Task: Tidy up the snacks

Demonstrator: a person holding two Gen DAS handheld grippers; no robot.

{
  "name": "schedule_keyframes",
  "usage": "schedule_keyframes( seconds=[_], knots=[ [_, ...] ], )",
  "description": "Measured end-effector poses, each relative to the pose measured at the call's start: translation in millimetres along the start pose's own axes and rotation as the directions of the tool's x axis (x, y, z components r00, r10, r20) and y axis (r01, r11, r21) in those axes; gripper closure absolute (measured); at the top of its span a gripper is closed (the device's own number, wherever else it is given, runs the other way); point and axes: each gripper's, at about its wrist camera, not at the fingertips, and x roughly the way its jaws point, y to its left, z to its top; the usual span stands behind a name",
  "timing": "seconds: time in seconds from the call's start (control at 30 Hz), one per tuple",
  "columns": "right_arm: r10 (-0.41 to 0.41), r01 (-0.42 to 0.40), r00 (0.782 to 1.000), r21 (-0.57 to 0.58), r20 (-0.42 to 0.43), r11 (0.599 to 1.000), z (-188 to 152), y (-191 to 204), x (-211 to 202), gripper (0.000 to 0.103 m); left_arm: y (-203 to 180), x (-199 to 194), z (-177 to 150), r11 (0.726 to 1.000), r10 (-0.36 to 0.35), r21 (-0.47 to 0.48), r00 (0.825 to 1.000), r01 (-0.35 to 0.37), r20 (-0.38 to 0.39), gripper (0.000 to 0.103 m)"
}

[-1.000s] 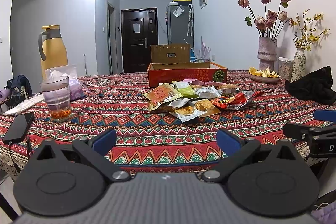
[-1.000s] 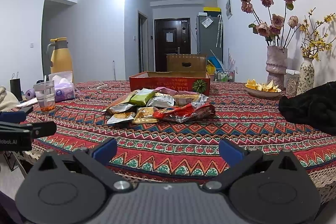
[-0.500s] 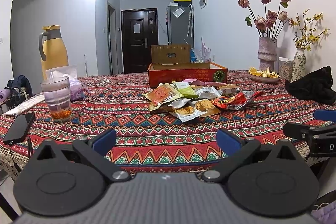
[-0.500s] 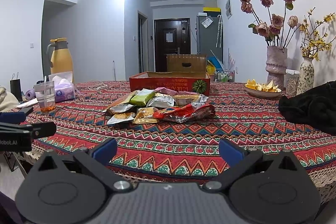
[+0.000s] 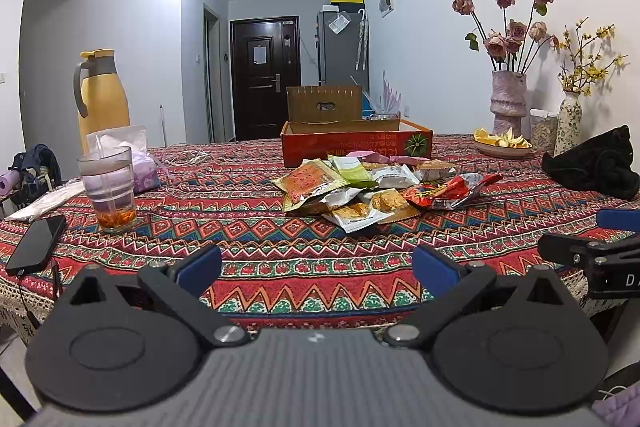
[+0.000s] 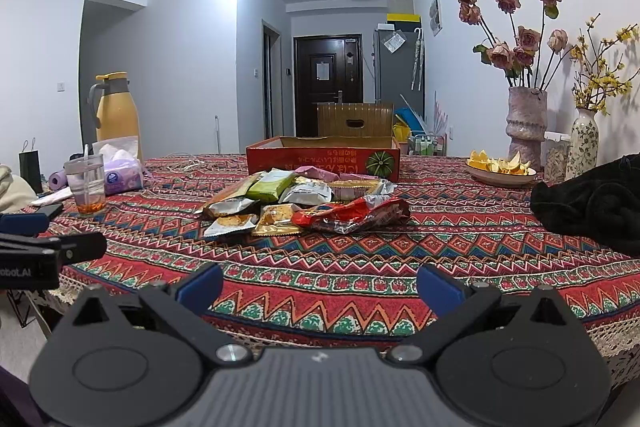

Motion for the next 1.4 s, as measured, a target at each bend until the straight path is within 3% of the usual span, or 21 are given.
schedule_keyframes(
  seconds=[0.87,1.4],
  knots=[
    [-0.007,0.007,1.000,-0.008,0.000,1.000,0.6,0.6,2.8,0.000,-0.4,2.2,-1.2,1.000,0.001,0.003,1.000,-0.001,-0.007,0.000],
    [0.014,-0.014,1.000,-0.005,-0.019,1.000,4.0,-1.2,34.7,0.000,6.7,38.3,3.5,0.999,0.033,-0.009,0.997,-0.034,-0.071,0.000]
  ],
)
